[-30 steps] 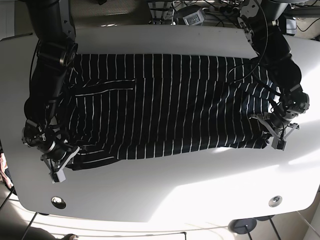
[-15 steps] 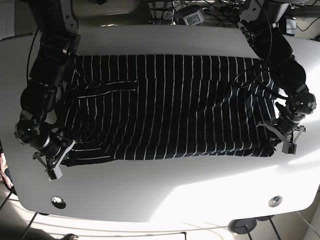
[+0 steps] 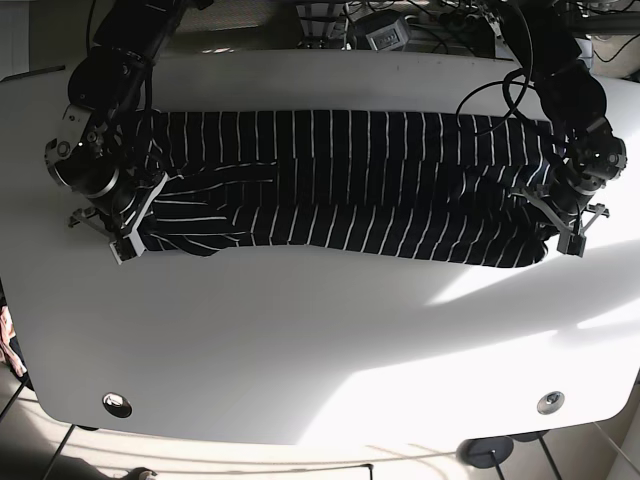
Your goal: Fold the T-shirt properly
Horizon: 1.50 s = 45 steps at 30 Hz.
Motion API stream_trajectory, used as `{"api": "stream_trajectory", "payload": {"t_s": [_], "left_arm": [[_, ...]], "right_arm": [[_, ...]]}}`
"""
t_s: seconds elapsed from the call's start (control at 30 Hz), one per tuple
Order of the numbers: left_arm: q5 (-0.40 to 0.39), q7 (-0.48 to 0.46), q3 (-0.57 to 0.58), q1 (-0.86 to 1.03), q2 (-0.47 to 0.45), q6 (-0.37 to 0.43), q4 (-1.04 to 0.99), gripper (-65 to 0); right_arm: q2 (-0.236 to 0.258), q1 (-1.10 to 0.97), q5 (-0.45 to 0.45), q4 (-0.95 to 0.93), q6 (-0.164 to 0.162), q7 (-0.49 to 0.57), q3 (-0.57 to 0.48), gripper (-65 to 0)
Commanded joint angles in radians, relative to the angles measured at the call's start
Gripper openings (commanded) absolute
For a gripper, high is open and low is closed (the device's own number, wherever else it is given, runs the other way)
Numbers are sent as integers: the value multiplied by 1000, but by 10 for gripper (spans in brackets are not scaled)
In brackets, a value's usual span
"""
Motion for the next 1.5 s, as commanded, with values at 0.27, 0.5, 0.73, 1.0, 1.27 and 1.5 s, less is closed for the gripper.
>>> {"api": "stream_trajectory", "payload": {"t_s": [0.27, 0.5, 0.73, 1.0, 1.27, 1.5], "left_arm": [[-98, -27, -66, 157, -6, 2, 140, -646], [-98, -27, -69, 268, -3, 2, 203, -646], [-93, 42, -67, 321, -6, 2, 201, -569], [-261, 105, -122, 300, -34, 2, 292, -242], [-204, 200, -115, -7, -100, 62, 22, -242], [-122, 200, 11, -73, -102, 62, -166, -242]], "right_arm": [[7, -109, 27, 33, -2, 13, 65, -631], [17, -189, 133, 30, -2, 12, 94, -631], [14, -203, 133, 26, -2, 16, 94, -536], [9, -194, 146, 32, -2, 21, 122, -200], [6, -180, 198, 26, -2, 39, 120, -205], [3, -177, 201, 26, -2, 41, 122, -205]]}}
